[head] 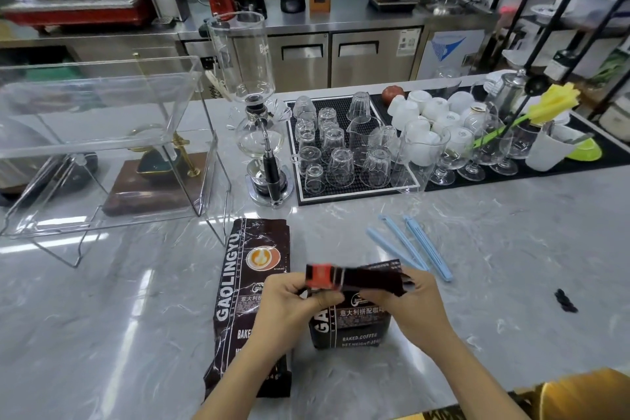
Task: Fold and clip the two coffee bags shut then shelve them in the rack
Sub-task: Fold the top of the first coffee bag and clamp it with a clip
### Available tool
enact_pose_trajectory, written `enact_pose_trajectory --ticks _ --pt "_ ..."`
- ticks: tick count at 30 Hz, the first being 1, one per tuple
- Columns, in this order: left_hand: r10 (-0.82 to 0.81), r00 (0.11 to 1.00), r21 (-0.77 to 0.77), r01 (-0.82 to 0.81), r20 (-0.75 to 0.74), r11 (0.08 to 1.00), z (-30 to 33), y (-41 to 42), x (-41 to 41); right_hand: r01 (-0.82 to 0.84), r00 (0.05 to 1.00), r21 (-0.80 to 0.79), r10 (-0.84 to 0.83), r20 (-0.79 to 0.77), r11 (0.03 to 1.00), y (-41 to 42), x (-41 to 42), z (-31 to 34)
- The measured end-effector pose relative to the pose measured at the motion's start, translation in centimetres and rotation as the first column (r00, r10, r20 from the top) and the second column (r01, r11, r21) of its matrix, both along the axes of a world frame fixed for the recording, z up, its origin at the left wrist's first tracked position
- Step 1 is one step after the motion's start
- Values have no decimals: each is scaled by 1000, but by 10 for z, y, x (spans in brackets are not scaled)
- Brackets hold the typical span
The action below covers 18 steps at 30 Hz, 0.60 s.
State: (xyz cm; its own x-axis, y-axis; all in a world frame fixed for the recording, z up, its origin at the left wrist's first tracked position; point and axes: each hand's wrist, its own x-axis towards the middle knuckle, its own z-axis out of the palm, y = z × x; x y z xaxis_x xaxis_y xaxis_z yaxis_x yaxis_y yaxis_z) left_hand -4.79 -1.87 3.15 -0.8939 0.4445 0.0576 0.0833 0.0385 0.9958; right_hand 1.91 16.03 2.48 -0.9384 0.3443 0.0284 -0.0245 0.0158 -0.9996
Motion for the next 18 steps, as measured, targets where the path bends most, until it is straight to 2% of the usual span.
enact_pose_trajectory --ticks 3,8,18 --pt "15 1000 23 -15 -10 1000 3 0 -3 39 999 -46 -40 -14 998 0 -1 5" --pt "-19 1000 9 20 -16 1000 1 -2 -8 63 998 26 -64 19 998 -6 -4 6" --pt "-34 999 80 35 -16 996 12 1 -15 100 995 3 -99 -22 995 -10 -9 22"
